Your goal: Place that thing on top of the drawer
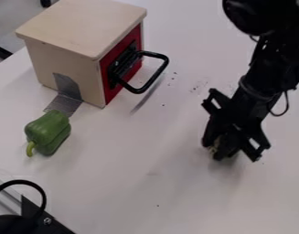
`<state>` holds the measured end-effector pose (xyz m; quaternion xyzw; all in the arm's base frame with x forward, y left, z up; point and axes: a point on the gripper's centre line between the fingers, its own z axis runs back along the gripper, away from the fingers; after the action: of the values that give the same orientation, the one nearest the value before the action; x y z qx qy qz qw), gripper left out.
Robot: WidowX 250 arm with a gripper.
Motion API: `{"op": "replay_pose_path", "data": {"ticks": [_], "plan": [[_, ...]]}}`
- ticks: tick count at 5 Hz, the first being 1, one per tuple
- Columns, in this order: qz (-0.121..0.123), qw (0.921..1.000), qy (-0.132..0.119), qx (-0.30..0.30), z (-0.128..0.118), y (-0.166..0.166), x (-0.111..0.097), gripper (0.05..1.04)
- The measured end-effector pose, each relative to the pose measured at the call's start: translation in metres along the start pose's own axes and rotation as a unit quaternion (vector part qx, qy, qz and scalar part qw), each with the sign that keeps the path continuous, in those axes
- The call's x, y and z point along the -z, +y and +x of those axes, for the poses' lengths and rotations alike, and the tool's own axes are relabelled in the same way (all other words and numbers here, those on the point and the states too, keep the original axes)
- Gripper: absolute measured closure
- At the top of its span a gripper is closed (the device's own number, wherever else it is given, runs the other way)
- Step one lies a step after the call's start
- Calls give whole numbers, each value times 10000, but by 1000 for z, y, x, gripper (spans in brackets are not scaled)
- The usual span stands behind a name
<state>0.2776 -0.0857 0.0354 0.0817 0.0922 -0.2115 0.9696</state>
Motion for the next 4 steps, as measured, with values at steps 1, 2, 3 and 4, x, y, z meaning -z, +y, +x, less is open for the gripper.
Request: {"op": "replay_pose_path", "data": {"ticks": [1,2,3,4], "plan": [[-230,9981,-244,-517,2,32,-32,903],[-462,9915,-530,-1093,1,67,-71,940],[-633,9794,-736,-1771,-11,112,-97,959],[-821,9680,-664,-2276,-30,145,-98,963]]}}
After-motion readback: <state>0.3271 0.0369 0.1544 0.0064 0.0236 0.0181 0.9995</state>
